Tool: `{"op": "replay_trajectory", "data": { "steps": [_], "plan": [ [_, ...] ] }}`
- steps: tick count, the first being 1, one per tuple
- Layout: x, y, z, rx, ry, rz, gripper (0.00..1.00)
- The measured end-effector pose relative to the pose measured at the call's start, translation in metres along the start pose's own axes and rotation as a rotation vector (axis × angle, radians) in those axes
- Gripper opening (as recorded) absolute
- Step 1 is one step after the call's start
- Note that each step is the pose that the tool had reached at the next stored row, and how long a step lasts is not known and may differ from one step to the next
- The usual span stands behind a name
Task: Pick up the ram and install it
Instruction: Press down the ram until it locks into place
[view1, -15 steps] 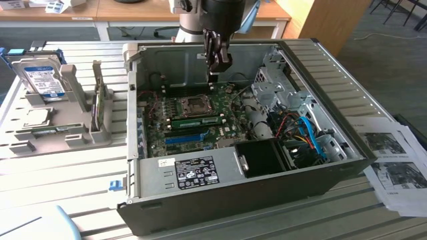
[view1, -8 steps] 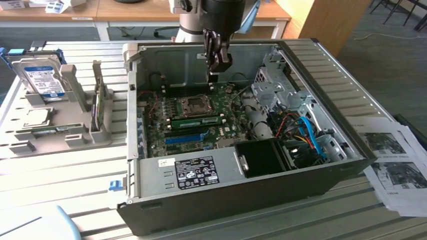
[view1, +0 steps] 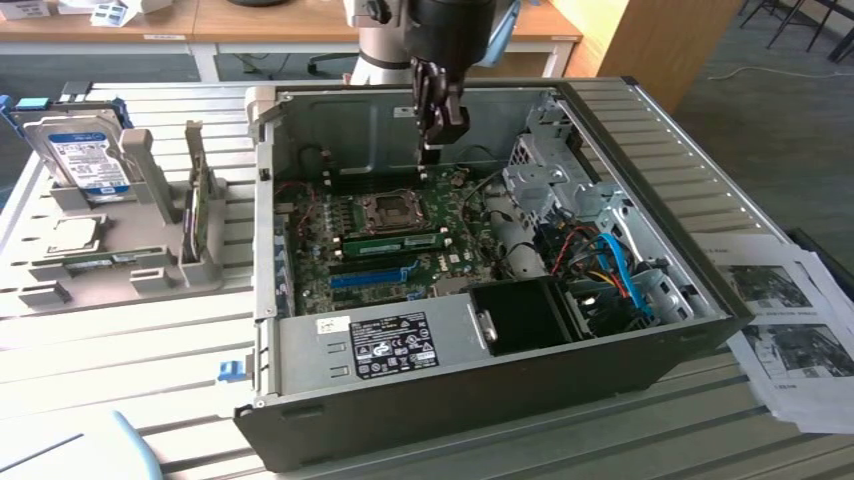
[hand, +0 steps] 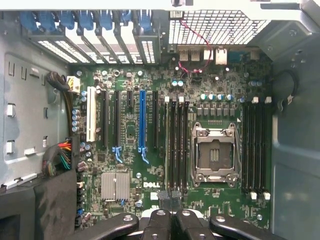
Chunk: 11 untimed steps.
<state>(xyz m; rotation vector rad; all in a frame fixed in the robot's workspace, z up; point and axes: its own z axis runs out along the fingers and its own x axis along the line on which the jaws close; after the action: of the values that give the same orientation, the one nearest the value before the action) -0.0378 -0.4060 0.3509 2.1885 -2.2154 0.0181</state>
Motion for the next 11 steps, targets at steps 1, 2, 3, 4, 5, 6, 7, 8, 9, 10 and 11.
{"op": "replay_trajectory", "data": {
  "steps": [1,2,3,4,5,6,7,8,9,10,11],
  "plan": [
    [0.0,-0.0016,0.0,0.0,0.0,0.0,0.09],
    [0.0,-0.0033,0.0,0.0,0.0,0.0,0.09],
    [0.0,-0.0052,0.0,0.0,-0.0001,0.0,0.09],
    [0.0,-0.0072,0.0,0.0,-0.0001,0.0,0.09],
    [0.0,-0.0091,-0.0001,0.0,0.0,0.0,0.09],
    [0.0,-0.011,-0.0001,0.0,-0.0001,0.0,0.09],
    [0.0,-0.013,-0.0001,0.0,-0.0001,0.0,0.09],
    [0.0,-0.0148,-0.0001,0.0,-0.0001,0.0,0.09],
    [0.0,-0.0165,-0.0002,0.0,-0.0001,0.0,0.09],
    [0.0,-0.0182,-0.0002,0.0,-0.0001,0.0,0.09],
    [0.0,-0.0199,-0.0002,0.0,-0.0001,0.0,0.09]
  ]
}}
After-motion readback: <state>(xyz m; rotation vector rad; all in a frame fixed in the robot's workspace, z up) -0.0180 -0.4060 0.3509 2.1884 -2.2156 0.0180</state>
